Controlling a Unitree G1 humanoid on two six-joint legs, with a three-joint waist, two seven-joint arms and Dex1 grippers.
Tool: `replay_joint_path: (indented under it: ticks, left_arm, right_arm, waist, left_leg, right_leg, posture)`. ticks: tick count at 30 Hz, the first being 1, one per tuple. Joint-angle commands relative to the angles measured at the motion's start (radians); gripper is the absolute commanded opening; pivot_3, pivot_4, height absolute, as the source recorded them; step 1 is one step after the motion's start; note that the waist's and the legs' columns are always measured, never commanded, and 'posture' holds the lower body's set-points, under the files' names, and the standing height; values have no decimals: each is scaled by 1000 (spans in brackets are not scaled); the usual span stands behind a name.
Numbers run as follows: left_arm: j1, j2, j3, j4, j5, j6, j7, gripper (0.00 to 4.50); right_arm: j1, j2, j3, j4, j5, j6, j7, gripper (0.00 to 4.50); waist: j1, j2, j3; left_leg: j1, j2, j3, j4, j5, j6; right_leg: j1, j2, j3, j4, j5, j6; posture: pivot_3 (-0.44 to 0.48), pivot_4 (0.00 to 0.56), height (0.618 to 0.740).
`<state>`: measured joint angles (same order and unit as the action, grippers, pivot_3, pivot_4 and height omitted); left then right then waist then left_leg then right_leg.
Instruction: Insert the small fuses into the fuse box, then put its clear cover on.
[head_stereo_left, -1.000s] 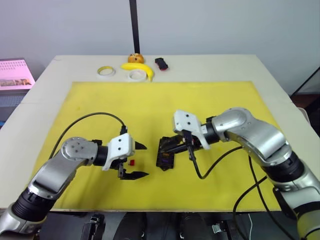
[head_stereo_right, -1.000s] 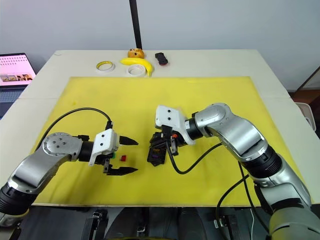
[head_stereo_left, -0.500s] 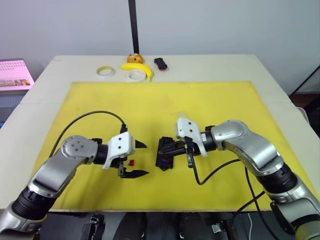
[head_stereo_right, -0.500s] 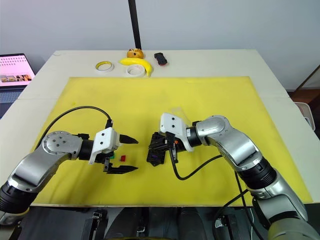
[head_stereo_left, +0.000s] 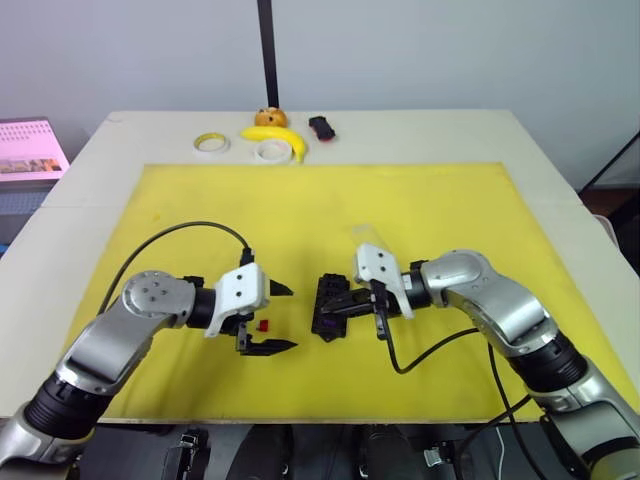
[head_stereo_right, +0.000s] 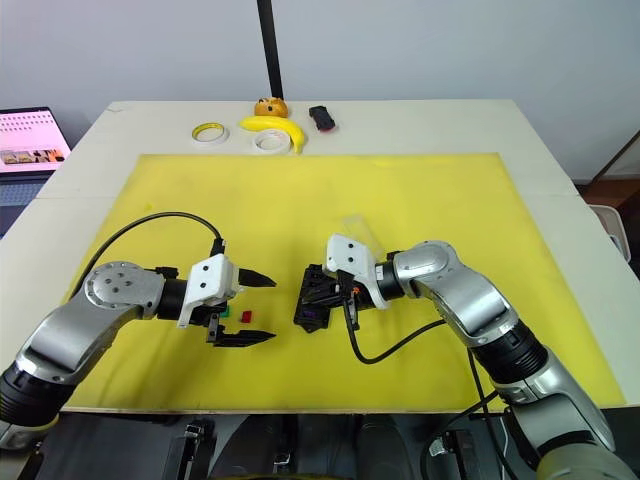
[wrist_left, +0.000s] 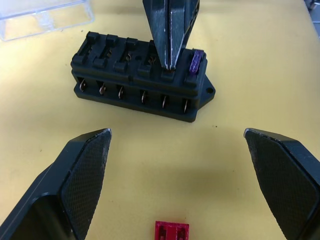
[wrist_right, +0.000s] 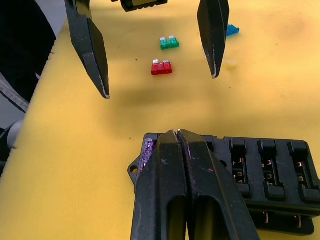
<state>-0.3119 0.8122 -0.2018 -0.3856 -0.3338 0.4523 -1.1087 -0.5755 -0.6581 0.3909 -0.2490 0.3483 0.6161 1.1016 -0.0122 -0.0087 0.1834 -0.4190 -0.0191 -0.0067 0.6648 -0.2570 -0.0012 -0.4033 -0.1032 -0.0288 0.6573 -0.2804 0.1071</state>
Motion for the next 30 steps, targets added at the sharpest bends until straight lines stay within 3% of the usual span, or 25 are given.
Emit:
replay_joint_path:
  ticks: [1,7,17,21,30]
  left_arm:
    - [-11,6,20,-20,0,-5,3,4500]
    - [-12,5,21,-21,0,-5,5,4500]
    - [-3,16,44,-25,-28,11,-5,4500]
    - [-12,30,103,-46,-110,88,-12,4500]
    - [100,187,387,-44,-279,246,-49,4500]
  right_arm:
    - [32,-20,37,8,-49,-10,13,30]
    - [45,-31,62,23,-103,-57,21,30]
    - [-71,10,-94,-92,73,106,16,30]
    - [-121,1,-154,-134,143,175,15,30]
    - [-43,-272,-205,-102,46,1,143,30]
  waist:
    - [0,0,0]
    - [0,0,0]
    - [1,0,0]
    - [0,0,0]
    - [1,0,0]
  left_leg:
    - [0,0,0,0,0,0]
    - [10,0,0,-1,0,0]
    - [9,0,0,-1,0,1]
    - [9,1,0,-1,0,1]
    - [8,0,0,-1,-1,1]
  right_leg:
    - [0,0,0,0,0,0]
    - [10,0,0,-2,0,0]
    - [10,0,0,-3,0,0]
    - [9,0,0,-2,0,0]
    - [9,-1,0,-4,0,0]
  posture:
    - [0,150,740]
    - [0,150,740]
    - [0,150,740]
    - [0,150,740]
    - [0,150,740]
